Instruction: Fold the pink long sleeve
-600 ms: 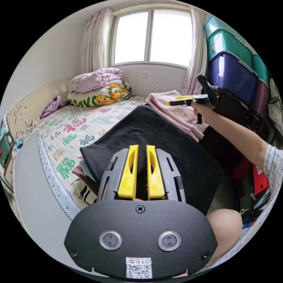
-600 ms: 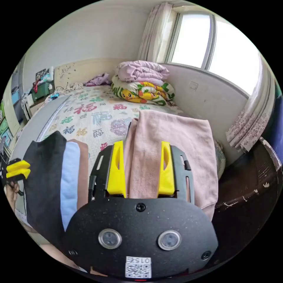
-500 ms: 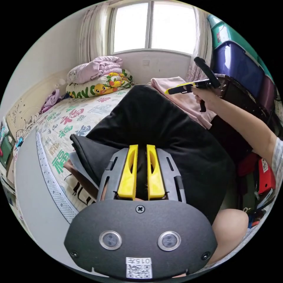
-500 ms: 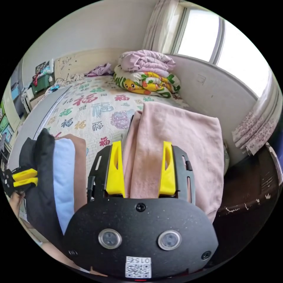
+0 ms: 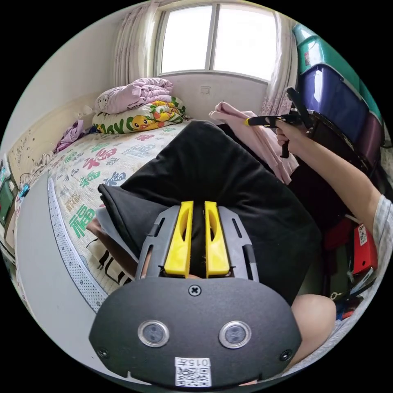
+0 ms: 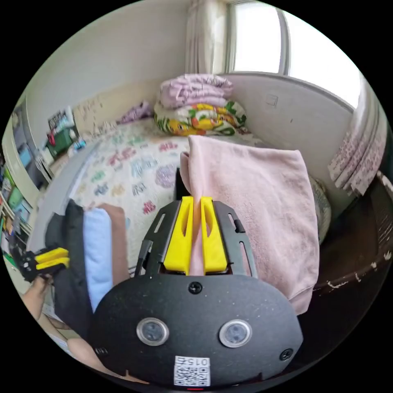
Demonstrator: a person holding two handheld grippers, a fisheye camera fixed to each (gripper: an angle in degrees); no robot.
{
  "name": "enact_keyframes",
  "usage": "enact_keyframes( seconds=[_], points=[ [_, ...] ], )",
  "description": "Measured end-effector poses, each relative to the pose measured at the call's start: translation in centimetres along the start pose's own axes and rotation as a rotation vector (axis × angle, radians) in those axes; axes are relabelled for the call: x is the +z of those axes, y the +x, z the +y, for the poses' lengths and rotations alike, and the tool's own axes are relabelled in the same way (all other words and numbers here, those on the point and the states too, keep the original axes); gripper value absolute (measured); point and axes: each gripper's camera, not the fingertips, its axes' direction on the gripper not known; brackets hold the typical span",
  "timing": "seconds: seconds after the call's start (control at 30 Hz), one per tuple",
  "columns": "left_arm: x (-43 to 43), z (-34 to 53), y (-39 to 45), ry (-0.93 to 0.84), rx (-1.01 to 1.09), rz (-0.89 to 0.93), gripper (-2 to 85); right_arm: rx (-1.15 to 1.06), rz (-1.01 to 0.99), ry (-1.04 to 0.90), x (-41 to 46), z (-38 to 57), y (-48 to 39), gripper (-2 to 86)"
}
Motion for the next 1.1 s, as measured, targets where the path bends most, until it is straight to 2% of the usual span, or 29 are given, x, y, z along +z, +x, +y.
enact_keyframes(
  seconds=[0.1, 0.27, 0.37, 0.5, 0.63, 0.83, 1.0, 1.1],
  points=[
    [-2.4, 0.0, -2.7, 0.002, -0.076, 0.105, 5.2, 0.108, -0.156, 0.217, -9.8, 2.7, 5.9, 2.0],
    [-11.3, 0.5, -4.5, 0.242, -0.114, 0.257, 5.8, 0.110, -0.192, 0.423, -24.4, 7.9, 11.7, 1.5],
    [-16.4, -0.2, -4.6, 0.345, -0.101, 0.438, 6.6, 0.071, -0.329, 0.544, -32.6, 11.3, 13.2, 1.5],
    [-23.4, -0.9, -4.3, 0.434, -0.081, 0.668, 10.7, -0.096, -0.536, 0.620, -41.1, 13.1, 9.6, 1.5],
    [-32.0, 1.5, -7.2, 0.560, -0.147, 0.853, 16.4, -0.294, -0.812, 0.543, -47.2, 13.5, 1.2, 1.7],
    [-45.9, 13.8, -16.3, 0.809, -0.306, 0.654, 17.8, -0.475, -1.064, 0.466, -47.9, 14.8, -10.6, 2.1],
    [-51.3, 22.3, -25.2, 0.784, -0.502, 0.518, 18.0, -0.713, -1.075, 0.377, -45.7, 17.1, -22.5, 2.8],
    [-51.3, 29.3, -31.6, 0.726, -0.650, 0.506, 15.3, -0.803, -1.086, 0.184, -39.6, 18.5, -30.6, 3.2]
  ],
)
